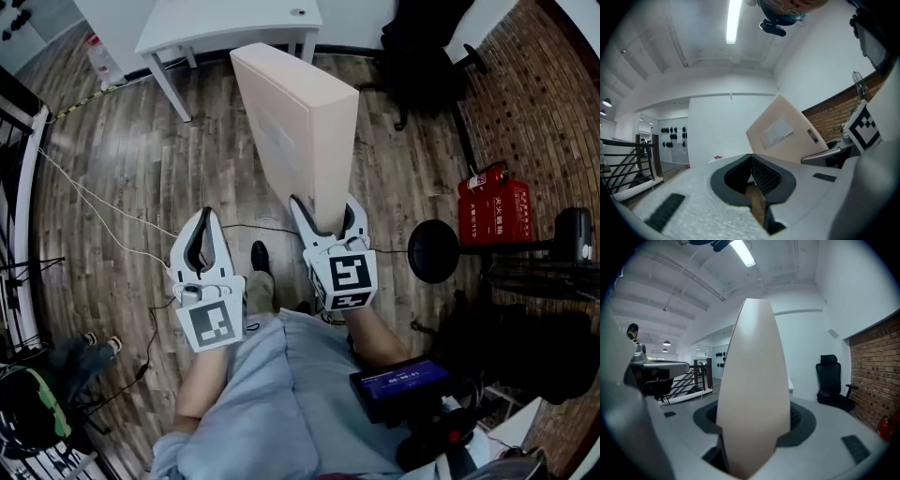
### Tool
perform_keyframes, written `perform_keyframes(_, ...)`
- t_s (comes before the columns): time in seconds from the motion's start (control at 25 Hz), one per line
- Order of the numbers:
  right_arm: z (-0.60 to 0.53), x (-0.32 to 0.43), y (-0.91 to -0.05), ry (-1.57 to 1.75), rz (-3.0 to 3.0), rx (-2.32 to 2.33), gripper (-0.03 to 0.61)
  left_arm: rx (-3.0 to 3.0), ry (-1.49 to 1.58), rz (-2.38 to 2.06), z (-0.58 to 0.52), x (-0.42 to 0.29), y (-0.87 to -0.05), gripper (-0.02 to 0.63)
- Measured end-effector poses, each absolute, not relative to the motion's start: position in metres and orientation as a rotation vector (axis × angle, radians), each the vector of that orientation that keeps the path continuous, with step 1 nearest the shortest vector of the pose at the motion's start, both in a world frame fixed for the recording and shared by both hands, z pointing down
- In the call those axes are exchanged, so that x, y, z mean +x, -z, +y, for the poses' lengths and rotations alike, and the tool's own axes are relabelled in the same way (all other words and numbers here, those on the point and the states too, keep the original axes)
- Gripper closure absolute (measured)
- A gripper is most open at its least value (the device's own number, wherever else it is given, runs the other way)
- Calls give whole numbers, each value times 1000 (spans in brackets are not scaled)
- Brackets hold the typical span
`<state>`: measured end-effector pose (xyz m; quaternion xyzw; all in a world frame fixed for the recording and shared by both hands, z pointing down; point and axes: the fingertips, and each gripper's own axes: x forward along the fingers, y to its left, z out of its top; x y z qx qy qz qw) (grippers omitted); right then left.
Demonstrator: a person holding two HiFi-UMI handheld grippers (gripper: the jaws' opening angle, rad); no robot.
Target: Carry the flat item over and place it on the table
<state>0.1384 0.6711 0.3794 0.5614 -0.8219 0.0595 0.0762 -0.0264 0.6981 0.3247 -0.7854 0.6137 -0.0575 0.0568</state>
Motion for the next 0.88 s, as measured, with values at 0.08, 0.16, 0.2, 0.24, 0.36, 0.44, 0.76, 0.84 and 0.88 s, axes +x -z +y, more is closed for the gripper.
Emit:
perform_keyframes(0.08, 636, 121, -381, -189, -2455, 1682, 305, -2381, 175, 1856, 662, -44, -323, 604)
perform_keyframes(0.16, 603, 106, -377, -195, -2455, 1687, 305, -2381, 169, 1851, 627, -60, -318, 604)
perform_keyframes(0.2, 588, 100, -373, -195, -2457, 1691, 305, -2380, 162, 1846, 611, -66, -314, 604)
perform_keyframes(0.24, 574, 95, -370, -192, -2459, 1697, 305, -2378, 155, 1838, 597, -71, -310, 604)
perform_keyframes(0.36, 538, 80, -359, -170, -2461, 1718, 304, -2377, 140, 1805, 559, -84, -298, 604)
perform_keyframes(0.44, 519, 71, -352, -154, -2464, 1736, 304, -2375, 131, 1784, 539, -92, -291, 604)
perform_keyframes(0.76, 473, 66, -343, -133, -2446, 1795, 305, -2391, 121, 1759, 489, -102, -292, 604)
perform_keyframes(0.84, 467, 67, -344, -134, -2438, 1800, 305, -2398, 128, 1760, 480, -102, -296, 604)
perform_keyframes(0.88, 464, 68, -346, -134, -2433, 1802, 305, -2402, 128, 1760, 476, -102, -298, 604)
